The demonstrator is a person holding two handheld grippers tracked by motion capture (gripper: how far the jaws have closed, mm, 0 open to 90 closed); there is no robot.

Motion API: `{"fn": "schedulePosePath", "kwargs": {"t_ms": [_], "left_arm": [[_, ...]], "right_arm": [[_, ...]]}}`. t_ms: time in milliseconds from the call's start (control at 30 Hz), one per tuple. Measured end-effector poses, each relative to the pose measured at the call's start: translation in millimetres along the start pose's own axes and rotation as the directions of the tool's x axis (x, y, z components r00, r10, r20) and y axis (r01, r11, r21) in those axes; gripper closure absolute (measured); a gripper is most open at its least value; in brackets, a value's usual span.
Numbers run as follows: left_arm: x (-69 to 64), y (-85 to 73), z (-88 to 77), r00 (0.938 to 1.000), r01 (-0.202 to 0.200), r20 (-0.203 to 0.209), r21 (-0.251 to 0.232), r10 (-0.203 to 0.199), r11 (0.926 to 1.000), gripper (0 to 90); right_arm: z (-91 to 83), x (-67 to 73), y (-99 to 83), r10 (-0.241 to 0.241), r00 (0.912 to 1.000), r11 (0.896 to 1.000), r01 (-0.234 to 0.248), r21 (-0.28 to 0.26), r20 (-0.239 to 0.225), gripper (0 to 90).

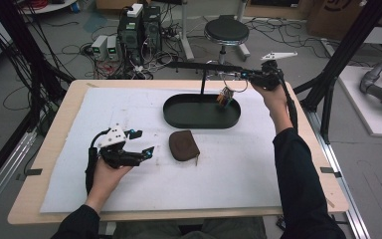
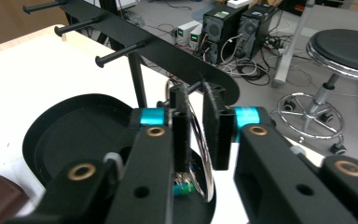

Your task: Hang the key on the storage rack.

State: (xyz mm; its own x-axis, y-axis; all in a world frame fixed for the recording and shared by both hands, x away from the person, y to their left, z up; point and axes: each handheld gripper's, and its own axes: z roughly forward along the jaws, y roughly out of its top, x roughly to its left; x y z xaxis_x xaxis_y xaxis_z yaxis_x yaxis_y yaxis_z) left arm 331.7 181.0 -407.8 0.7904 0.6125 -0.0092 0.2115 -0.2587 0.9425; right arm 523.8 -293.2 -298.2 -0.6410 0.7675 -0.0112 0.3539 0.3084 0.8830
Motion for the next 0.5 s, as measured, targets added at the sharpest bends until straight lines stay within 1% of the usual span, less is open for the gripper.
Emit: {"fn": "schedulePosePath", "kwargs": {"t_ms": [100, 133, 200, 233, 267, 333, 400, 500], "left_arm": [[0.4, -0.2, -0.2, 1.0, -0.001, -0.001, 0.003, 0.001, 1.0, 24.3], [0.7, -0.2, -0.1, 1.0, -0.002, -0.002, 0.005, 0.002, 1.0, 24.2], [0.7, 0.0, 0.0, 1.0, -0.003, -0.002, 0.006, 0.003, 1.0, 24.2], [0.6, 0.2, 0.3, 1.0, -0.002, -0.003, 0.004, 0.002, 1.0, 24.3], [0.5, 0.4, 0.3, 1.0, -0.002, -0.005, 0.003, 0.002, 1.0, 24.3], [0.6, 0.9, 0.4, 1.0, -0.003, -0.007, 0.004, 0.003, 1.0, 24.2], [0.9, 1.3, 0.7, 0.9999, -0.005, -0.009, 0.006, 0.005, 1.0, 24.3], [2.1, 2.0, 1.3, 0.9998, -0.002, -0.018, 0.009, 0.002, 1.0, 24.3]], "right_arm": [[-5.8, 2.5, 1.6, -0.031, 0.9991, 0.999, 0.031, 0.02, 0.027, 71.0], [-8.2, 3.4, 2.1, -0.044, 0.9985, 0.999, 0.044, 0.024, 0.032, 66.6], [-13.4, 5.4, 2.7, -0.049, 0.9978, 0.998, 0.048, 0.036, 0.045, 57.3], [-19.2, 7.0, 2.7, -0.053, 0.9974, 0.997, 0.05, 0.052, 0.05, 52.7], [-19.2, 7.0, 2.7, -0.053, 0.9974, 0.997, 0.05, 0.052, 0.05, 52.7], [-26.1, 8.9, 2.0, -0.059, 0.9971, 0.996, 0.056, 0.066, 0.048, 47.8], [-34.5, 10.6, 0.2, -0.05, 0.9976, 0.996, 0.047, 0.078, 0.047, 43.7], [-48.4, 14.8, -3.9, -0.043, 0.9983, 0.996, 0.04, 0.076, 0.039, 42.7]]}}
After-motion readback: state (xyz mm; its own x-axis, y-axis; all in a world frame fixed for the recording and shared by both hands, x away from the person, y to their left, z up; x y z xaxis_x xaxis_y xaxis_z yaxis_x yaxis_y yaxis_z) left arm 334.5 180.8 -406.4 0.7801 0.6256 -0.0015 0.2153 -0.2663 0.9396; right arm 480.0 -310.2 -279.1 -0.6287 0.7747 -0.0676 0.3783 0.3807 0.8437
